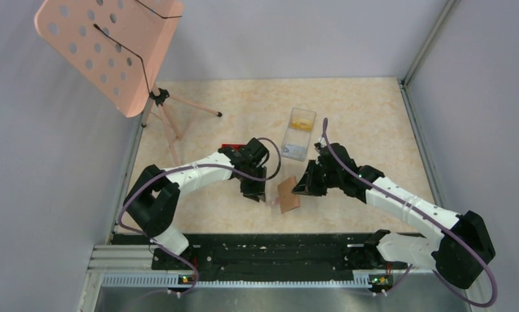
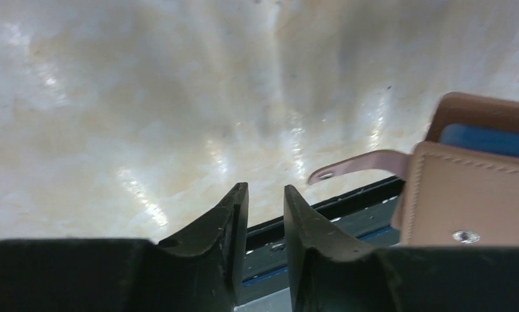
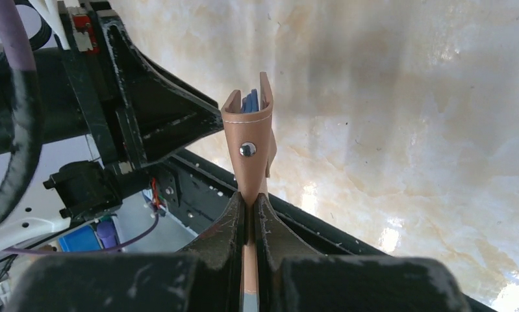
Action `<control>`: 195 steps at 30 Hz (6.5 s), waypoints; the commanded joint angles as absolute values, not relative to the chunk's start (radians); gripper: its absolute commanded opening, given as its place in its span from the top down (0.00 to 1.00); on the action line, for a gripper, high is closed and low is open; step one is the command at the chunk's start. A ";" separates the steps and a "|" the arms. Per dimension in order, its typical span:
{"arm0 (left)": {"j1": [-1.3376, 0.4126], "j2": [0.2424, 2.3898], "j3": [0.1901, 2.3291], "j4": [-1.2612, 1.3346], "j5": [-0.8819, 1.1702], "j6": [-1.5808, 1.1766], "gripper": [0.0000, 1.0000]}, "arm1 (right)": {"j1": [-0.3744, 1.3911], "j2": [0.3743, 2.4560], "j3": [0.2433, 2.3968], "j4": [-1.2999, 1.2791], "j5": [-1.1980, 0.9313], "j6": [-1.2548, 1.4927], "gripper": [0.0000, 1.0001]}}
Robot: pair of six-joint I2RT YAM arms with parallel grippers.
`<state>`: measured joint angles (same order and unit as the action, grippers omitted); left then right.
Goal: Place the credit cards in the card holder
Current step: Open the card holder, then move the storage box to the center of the board.
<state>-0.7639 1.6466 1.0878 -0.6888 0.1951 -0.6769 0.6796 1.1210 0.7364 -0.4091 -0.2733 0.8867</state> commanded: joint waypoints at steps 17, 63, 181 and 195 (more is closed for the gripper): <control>-0.673 1.375 0.821 -0.324 0.504 -0.773 0.35 | 0.684 1.014 0.710 -0.371 -0.293 0.948 1.00; -0.681 1.285 0.955 -0.442 0.437 -0.752 1.00 | 0.415 1.315 1.111 -0.660 -0.230 0.559 0.20; -0.634 1.076 0.857 -0.573 0.441 -0.731 1.00 | 0.406 2.218 1.970 -0.927 0.024 0.155 0.47; -0.634 1.135 0.877 -0.523 0.465 -0.739 1.00 | 0.391 2.127 1.847 -0.951 0.138 0.229 0.94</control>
